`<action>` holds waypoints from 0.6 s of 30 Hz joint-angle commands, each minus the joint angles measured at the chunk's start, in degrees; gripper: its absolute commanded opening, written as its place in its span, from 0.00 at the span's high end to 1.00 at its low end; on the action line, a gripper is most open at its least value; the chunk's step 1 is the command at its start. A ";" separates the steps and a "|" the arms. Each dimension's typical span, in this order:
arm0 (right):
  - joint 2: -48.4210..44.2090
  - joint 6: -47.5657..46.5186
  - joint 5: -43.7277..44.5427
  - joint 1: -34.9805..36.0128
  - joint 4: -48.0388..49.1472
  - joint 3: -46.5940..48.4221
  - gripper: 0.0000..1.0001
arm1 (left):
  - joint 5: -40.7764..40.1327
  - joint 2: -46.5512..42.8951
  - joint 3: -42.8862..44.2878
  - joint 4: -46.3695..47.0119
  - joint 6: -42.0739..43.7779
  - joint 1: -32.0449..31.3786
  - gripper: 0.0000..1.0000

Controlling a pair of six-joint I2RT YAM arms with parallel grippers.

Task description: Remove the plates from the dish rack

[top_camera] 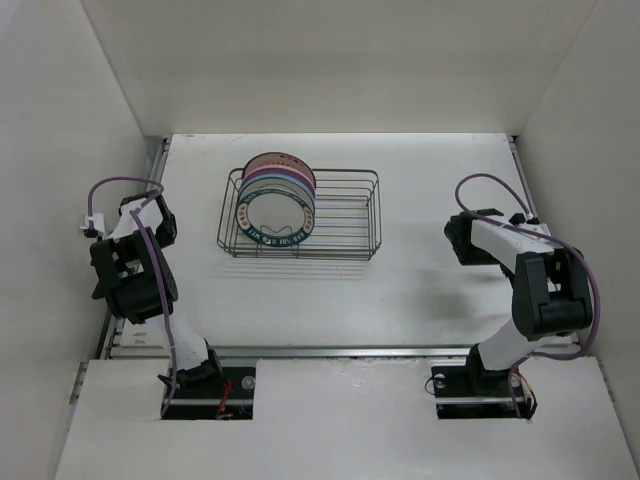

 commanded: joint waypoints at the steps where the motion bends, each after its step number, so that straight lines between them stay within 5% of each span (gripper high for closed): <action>1: 0.05 4.96 11.16 -0.33 -3.12 1.82 0.00 | -0.34 -1.65 0.62 -15.55 -0.90 0.09 0.01; 9: 0.05 2.24 10.54 -0.33 -3.12 3.83 0.00 | -0.95 -1.65 0.62 -15.55 -0.90 0.09 0.01; 18: -2.05 -18.06 13.00 1.08 -3.12 18.50 0.00 | -2.98 0.63 25.21 -14.94 34.33 -1.14 0.01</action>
